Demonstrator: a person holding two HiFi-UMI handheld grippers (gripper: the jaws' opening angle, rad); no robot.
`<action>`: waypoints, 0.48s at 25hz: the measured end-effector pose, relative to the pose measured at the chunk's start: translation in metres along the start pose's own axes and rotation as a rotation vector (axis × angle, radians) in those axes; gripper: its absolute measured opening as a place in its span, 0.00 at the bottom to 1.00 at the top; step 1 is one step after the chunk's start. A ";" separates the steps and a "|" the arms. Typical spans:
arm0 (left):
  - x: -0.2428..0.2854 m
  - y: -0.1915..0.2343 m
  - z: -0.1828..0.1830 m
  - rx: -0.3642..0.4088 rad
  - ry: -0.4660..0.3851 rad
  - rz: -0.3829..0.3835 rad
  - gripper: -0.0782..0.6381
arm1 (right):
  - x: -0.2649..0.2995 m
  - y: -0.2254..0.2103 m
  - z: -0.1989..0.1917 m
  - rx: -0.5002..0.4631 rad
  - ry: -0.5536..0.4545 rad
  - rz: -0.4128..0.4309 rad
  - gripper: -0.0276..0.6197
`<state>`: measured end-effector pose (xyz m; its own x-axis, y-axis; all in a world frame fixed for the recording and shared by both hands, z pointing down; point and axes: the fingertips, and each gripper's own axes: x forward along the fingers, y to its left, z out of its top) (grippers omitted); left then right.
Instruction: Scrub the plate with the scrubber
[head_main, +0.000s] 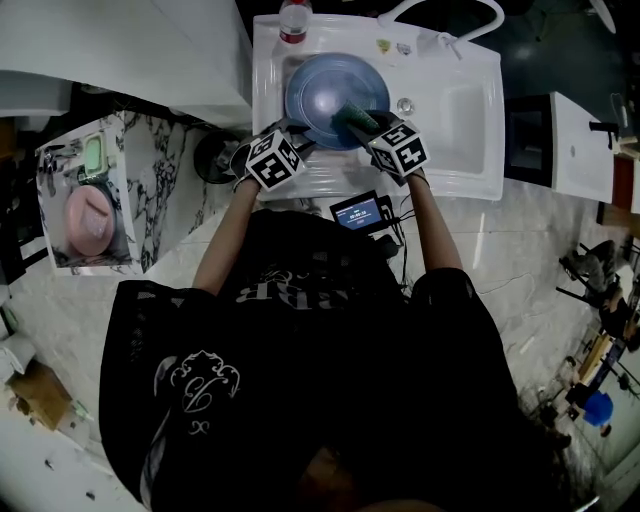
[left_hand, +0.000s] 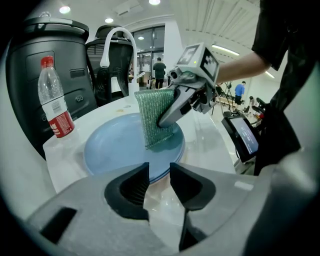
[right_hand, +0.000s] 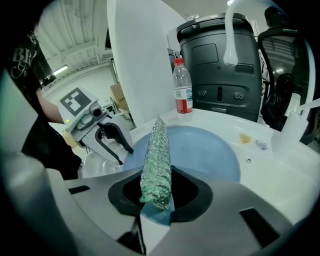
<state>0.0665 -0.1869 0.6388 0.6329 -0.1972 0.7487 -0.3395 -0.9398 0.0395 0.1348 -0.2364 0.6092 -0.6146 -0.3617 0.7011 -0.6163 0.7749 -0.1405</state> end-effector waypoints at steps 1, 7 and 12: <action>0.000 0.000 0.000 -0.001 0.000 0.002 0.29 | 0.002 0.007 0.001 -0.004 0.006 0.015 0.18; 0.001 0.000 0.001 -0.038 0.008 0.010 0.29 | 0.011 0.034 0.006 -0.054 0.035 0.061 0.18; -0.004 0.004 0.011 -0.063 -0.009 0.036 0.29 | 0.016 0.031 0.008 -0.011 0.024 0.042 0.18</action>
<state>0.0704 -0.1927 0.6287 0.6258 -0.2331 0.7443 -0.4052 -0.9126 0.0548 0.1025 -0.2226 0.6102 -0.6276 -0.3159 0.7115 -0.5846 0.7948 -0.1629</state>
